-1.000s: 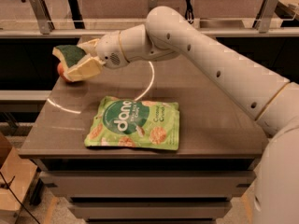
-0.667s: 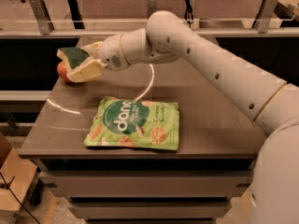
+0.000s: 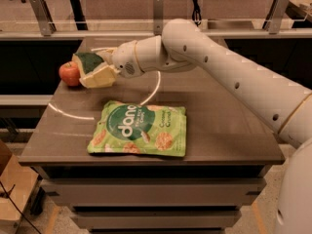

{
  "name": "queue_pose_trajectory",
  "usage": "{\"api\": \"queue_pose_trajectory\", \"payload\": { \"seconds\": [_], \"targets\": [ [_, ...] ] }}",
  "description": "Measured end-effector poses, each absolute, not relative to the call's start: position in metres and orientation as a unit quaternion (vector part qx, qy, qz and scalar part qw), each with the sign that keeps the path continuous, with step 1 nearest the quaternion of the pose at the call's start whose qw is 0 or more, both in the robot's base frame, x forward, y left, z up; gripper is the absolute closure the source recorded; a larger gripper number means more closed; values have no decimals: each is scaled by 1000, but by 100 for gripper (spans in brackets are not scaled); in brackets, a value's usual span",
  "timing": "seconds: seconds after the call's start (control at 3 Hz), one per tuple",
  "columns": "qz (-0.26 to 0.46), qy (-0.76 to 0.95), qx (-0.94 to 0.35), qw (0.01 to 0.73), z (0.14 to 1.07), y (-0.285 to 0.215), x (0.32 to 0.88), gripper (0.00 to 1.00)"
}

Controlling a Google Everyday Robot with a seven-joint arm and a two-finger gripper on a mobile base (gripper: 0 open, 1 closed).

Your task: Move sponge near apple

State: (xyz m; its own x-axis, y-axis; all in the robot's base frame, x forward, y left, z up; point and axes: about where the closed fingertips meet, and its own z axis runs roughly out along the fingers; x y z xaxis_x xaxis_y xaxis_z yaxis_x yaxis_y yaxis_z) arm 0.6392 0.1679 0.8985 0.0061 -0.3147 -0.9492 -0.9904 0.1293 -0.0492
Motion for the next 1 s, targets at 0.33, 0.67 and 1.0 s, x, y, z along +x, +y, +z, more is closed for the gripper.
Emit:
{"api": "queue_pose_trajectory", "payload": {
  "seconds": [0.33, 0.67, 1.0],
  "targets": [
    [375, 603, -540, 452, 893, 165, 640, 13],
    [384, 604, -533, 452, 888, 164, 639, 0],
    [384, 604, -533, 452, 888, 164, 639, 0]
  ]
}}
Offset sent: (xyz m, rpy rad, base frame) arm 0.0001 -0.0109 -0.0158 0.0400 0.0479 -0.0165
